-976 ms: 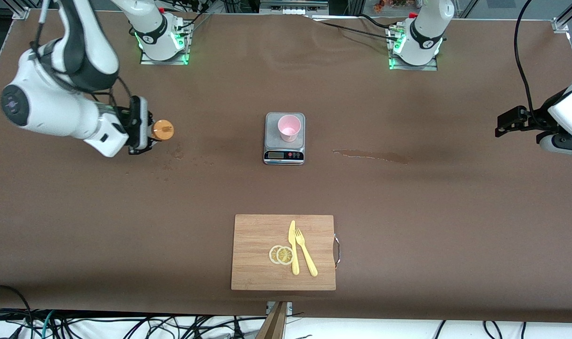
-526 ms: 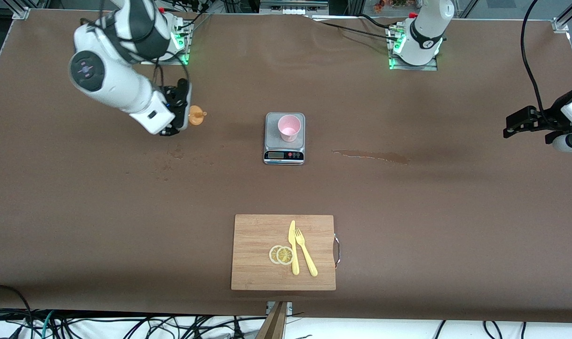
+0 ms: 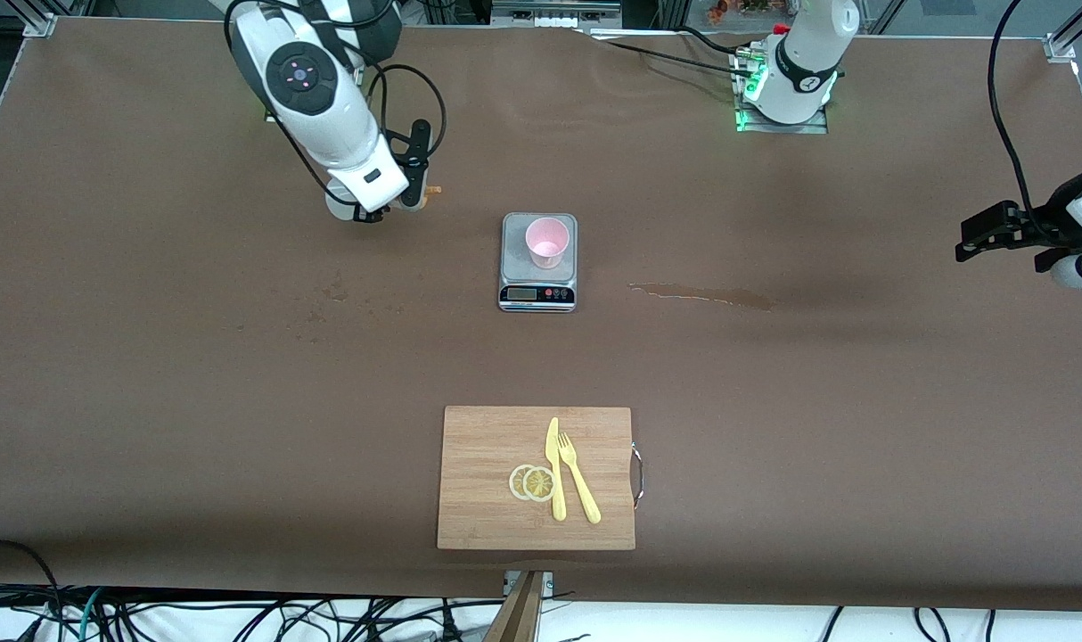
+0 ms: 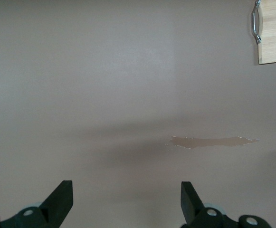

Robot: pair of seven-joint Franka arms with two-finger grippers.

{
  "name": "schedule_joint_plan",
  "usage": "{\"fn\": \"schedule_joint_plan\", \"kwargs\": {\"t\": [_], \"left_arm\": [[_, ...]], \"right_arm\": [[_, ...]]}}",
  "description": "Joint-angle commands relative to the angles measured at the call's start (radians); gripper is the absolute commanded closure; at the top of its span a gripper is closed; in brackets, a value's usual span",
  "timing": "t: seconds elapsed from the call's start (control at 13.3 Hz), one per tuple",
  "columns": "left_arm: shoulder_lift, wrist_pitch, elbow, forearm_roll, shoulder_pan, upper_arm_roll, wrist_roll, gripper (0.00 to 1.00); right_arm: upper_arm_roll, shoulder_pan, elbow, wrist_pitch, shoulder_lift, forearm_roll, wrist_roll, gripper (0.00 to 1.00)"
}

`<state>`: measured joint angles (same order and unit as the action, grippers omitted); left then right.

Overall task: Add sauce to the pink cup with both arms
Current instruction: 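Lift the sauce bottle with the right gripper toward the scale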

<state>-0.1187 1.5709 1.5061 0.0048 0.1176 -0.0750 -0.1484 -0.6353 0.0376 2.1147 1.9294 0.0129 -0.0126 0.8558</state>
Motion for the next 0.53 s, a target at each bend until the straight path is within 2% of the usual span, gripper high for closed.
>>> {"fn": "schedule_joint_plan", "kwargs": {"t": [0.0, 0.15, 0.45], "left_arm": [[-0.01, -0.022, -0.032, -0.011, 0.007, -0.003, -0.007, 0.0], [-0.01, -0.022, -0.033, -0.011, 0.007, -0.003, -0.007, 0.0], [-0.01, -0.022, -0.033, -0.009, 0.01, -0.002, -0.008, 0.0]], "right_arm": [[-0.029, -0.011, -0.013, 0.008, 0.06, 0.074, -0.09, 1.0], [-0.029, -0.047, -0.038, -0.012, 0.122, 0.144, -0.157, 1.0], [-0.029, -0.129, -0.128, -0.09, 0.24, 0.232, -0.266, 1.0]]}}
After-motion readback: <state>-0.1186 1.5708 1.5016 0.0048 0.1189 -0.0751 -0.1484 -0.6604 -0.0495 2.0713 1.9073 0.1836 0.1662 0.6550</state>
